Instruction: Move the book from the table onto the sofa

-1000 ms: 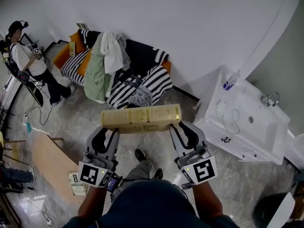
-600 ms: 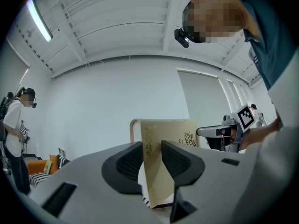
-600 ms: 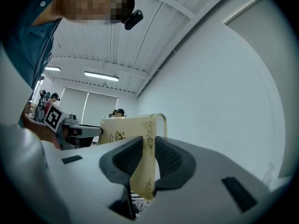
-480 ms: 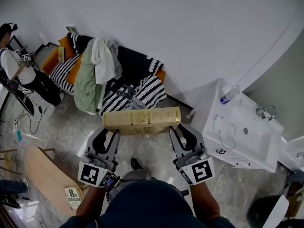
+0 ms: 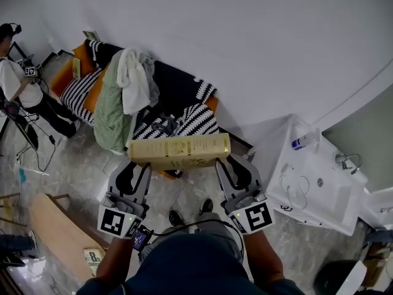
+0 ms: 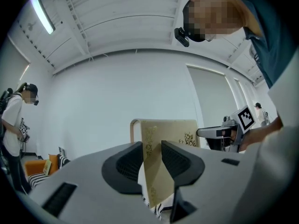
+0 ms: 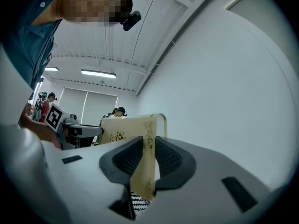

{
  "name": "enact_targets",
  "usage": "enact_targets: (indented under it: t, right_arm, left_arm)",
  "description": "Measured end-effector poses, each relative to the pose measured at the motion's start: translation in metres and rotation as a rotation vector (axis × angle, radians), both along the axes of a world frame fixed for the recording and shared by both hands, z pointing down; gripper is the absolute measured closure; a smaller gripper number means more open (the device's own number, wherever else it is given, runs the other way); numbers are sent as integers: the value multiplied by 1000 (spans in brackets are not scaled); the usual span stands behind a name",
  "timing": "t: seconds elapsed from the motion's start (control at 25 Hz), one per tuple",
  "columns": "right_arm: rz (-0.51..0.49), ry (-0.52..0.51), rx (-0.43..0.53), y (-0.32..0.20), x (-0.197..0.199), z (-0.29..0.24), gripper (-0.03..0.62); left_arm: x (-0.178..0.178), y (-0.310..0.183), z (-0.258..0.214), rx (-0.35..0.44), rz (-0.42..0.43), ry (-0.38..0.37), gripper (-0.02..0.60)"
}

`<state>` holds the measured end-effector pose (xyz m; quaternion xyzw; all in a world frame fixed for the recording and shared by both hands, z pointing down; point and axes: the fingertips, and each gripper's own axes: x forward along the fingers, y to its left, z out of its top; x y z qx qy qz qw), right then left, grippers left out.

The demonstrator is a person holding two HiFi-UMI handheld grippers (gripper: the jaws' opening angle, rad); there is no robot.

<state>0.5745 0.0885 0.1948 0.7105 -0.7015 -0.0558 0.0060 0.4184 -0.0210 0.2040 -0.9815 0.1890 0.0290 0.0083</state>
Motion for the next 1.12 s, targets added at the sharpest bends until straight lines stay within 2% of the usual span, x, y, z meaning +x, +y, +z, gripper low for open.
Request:
enact_targets:
  t: [0.6,0.88,1.12]
  right_arm:
    - [-200,-55,-3,-127,122,30,505]
    - [-260,-73,-14,-177,145,43,505]
    - [-273,-86,-42,-228,150,61,505]
  left_arm:
    - [103,-93,20,-7,-219,-51,457]
    - [121,-132,32,-20,-284,-67,457]
    - [124,-179,50,-55,-301,-82,457]
